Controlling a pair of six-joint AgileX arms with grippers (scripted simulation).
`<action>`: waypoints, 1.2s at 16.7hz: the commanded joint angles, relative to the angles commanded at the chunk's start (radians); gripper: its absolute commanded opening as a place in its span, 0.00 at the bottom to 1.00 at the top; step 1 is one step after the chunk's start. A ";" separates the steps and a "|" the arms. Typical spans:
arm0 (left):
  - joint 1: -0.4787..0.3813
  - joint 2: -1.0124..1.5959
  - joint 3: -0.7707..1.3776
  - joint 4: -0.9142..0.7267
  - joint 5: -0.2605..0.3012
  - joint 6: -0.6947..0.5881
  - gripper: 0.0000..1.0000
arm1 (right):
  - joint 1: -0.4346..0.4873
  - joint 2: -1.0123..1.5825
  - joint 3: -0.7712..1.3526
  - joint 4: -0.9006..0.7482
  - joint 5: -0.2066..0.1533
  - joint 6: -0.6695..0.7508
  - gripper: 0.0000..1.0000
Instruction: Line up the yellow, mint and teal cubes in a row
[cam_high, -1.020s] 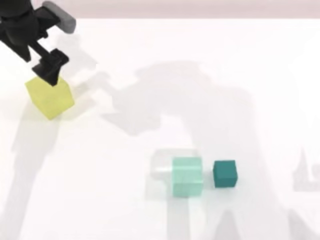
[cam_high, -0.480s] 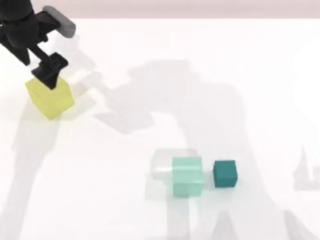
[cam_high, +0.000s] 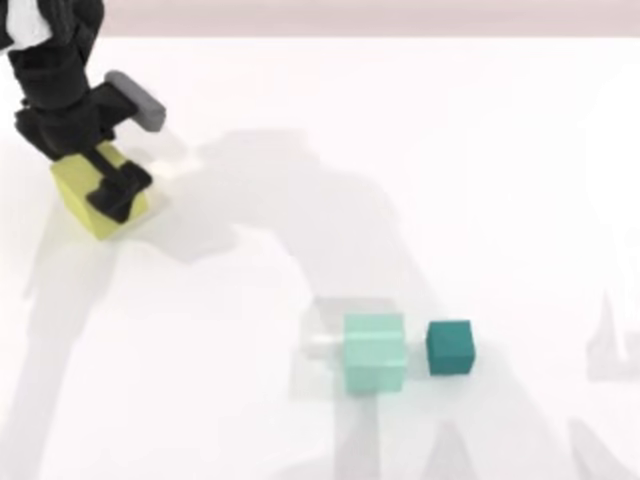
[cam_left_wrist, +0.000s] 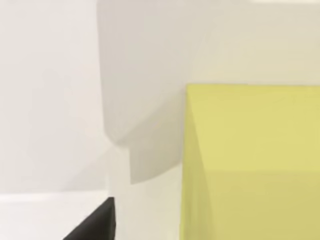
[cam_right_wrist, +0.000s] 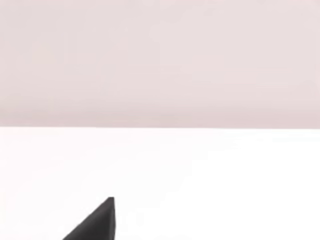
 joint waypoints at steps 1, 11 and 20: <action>0.000 0.004 -0.021 0.022 0.000 0.001 1.00 | 0.000 0.000 0.000 0.000 0.000 0.000 1.00; 0.001 0.007 -0.034 0.036 0.000 0.001 0.62 | 0.000 0.000 0.000 0.000 0.000 0.000 1.00; 0.001 0.007 -0.034 0.036 0.000 0.001 0.00 | 0.000 0.000 0.000 0.000 0.000 0.000 1.00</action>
